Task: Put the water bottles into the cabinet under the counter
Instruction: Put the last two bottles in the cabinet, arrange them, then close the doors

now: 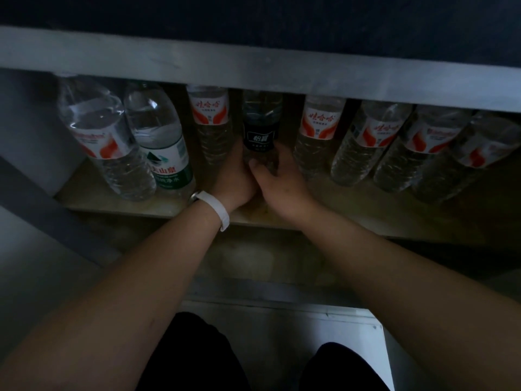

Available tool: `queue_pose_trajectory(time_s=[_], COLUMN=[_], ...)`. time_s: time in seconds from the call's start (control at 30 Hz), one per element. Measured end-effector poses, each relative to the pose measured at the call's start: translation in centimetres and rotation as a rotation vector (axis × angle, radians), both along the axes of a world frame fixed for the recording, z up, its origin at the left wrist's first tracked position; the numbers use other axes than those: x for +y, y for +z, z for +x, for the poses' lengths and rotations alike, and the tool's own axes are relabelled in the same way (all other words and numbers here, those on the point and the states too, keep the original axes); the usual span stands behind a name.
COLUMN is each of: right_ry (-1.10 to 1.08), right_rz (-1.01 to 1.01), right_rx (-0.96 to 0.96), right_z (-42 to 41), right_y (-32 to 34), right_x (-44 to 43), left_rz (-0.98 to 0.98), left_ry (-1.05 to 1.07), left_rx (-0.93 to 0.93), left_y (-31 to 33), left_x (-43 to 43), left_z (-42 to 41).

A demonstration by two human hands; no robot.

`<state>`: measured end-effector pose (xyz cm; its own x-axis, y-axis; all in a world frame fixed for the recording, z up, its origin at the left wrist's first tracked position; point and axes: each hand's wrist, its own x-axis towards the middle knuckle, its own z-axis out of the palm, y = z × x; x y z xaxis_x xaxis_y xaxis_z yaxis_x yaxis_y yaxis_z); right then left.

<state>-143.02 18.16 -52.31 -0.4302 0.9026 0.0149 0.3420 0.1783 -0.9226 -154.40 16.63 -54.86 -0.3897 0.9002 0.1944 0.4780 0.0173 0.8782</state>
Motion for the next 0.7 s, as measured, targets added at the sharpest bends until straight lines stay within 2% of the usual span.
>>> queue_pose_trajectory(time_s=[0.13,0.23,0.5,0.7], right_ry=[0.003,0.029,0.180,0.251], right_rz=[0.049,0.090,0.102,0.135], right_rx=[-0.059,-0.108,-0.126,-0.025], right_z=[0.1,-0.1,-3.6,-7.0], right_y=[0.1,0.5,1.3,1.5], right_x=[-1.2,-1.9,-4.0,-6.0], left_rz=[0.006,0.097,0.245,0.236], left_ry=[0.066,0.079,0.512,0.670], left_rx=[-0.051,-0.059,0.055,0.001], left_y=[0.8,0.5,-1.2,-0.9], left_x=[-3.4,-7.2,-15.1,-15.6], left_z=[0.8,-0.1,-5.9,-9.5])
